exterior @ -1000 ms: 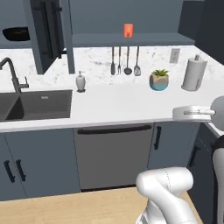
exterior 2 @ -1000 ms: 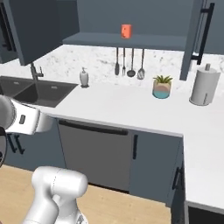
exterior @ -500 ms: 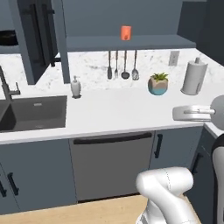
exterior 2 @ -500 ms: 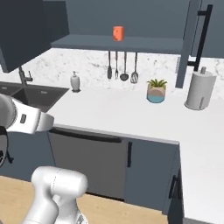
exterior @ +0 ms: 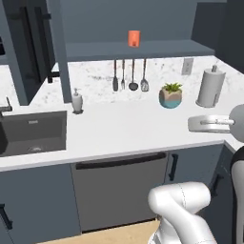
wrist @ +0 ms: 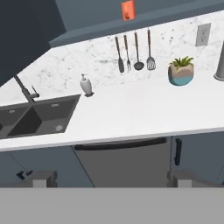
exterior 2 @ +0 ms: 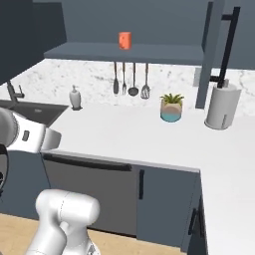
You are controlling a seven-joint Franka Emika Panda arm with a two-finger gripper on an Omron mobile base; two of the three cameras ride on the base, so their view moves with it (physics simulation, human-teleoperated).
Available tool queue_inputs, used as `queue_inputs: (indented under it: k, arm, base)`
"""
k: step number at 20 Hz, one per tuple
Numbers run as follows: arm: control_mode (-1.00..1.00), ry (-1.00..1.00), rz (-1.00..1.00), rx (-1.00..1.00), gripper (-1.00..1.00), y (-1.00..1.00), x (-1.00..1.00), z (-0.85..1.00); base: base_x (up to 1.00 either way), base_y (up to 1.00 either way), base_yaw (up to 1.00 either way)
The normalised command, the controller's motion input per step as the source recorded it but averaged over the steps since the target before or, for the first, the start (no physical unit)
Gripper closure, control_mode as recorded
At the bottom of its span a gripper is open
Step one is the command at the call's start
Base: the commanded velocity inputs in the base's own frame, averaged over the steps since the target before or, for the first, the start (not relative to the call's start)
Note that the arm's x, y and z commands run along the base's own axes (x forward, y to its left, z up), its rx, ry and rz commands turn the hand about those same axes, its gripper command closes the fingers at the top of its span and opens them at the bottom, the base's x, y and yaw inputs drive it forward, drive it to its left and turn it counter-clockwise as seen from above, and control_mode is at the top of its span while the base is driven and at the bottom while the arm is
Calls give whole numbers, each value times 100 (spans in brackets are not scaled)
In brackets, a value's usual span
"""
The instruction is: Gather all objects into one cabinet and sort the glasses and bowls to opposite sides.
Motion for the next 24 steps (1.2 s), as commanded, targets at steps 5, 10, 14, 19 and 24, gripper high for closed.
queue_inputs:
  k: [5,10,14,19,24]
  arm:
    - [100,0,0,0,-100,0,0,0]
    - [100,0,0,0,-100,0,0,0]
    - [100,0,0,0,-100,0,0,0]
    - [100,0,0,0,-100,0,0,0]
    - [100,0,0,0,-100,0,0,0]
  base:
    - [55,0,0]
    - [39,0,0]
    - [31,0,0]
    - [31,0,1]
    - [24,0,1]
